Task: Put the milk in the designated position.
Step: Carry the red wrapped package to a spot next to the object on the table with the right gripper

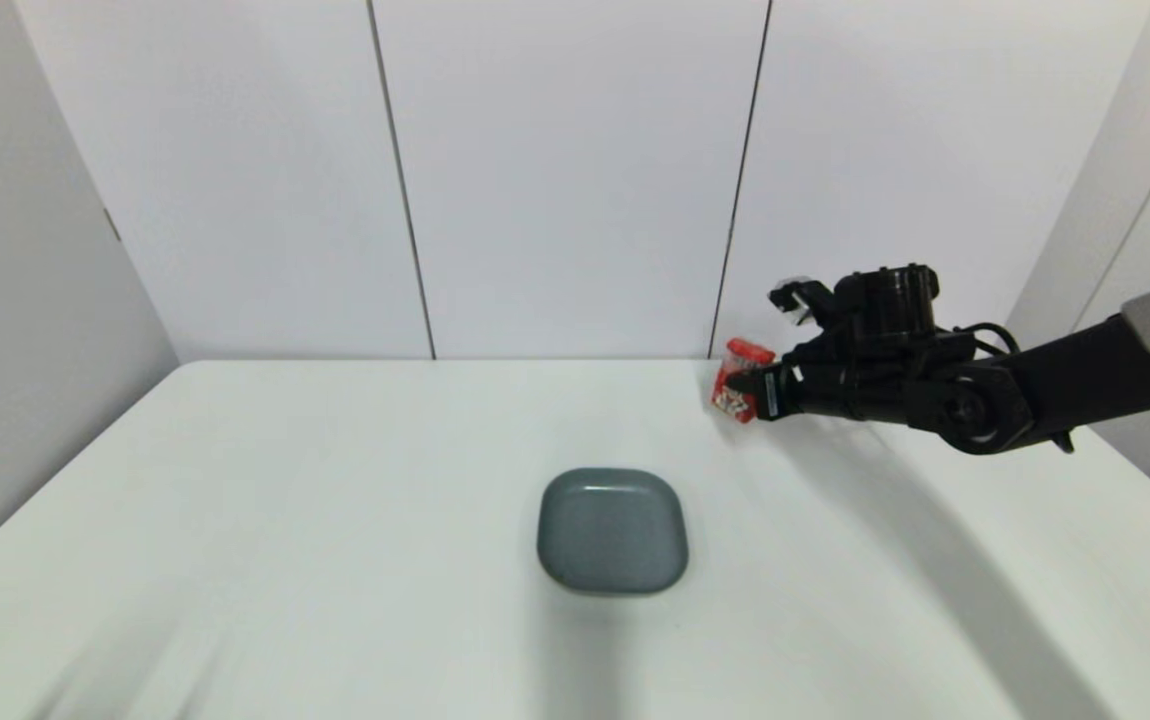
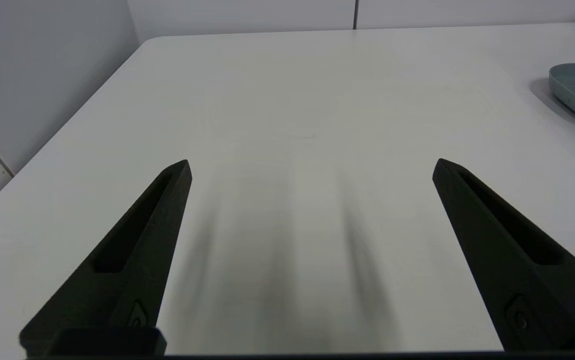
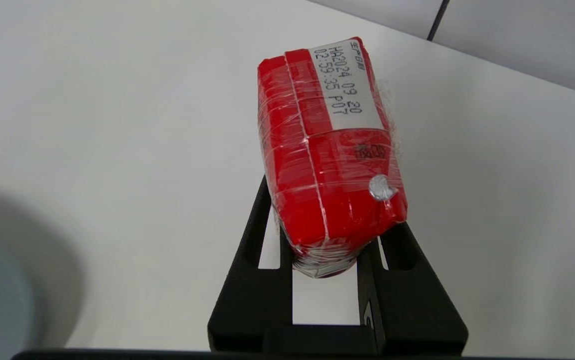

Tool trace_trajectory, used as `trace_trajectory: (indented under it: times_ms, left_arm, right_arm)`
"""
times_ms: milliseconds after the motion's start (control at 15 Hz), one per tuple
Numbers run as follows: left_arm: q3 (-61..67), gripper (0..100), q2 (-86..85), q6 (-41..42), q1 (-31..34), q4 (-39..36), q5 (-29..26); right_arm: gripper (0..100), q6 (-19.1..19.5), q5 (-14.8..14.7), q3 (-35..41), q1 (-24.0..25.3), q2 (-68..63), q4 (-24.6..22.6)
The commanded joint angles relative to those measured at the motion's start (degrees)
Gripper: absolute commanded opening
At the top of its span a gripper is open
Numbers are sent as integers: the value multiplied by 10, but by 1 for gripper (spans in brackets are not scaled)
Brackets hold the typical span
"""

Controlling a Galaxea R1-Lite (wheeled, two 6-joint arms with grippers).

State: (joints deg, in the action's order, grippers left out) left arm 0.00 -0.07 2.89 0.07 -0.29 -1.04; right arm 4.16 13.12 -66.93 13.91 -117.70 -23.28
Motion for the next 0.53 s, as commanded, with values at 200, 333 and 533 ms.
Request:
trace_trajectory:
  times_ms: [200,333,533]
  left_arm:
    - [0,100,1,0,0,-1,0]
    - [1,100,1,0,0,-1,0]
    - [1,100,1,0,0,-1,0]
  right_arm:
    - [0,13,133,171,50,110,-195]
    - [0,13,142,208,89,110,-251]
    - [0,12,181,252,136,110,-311]
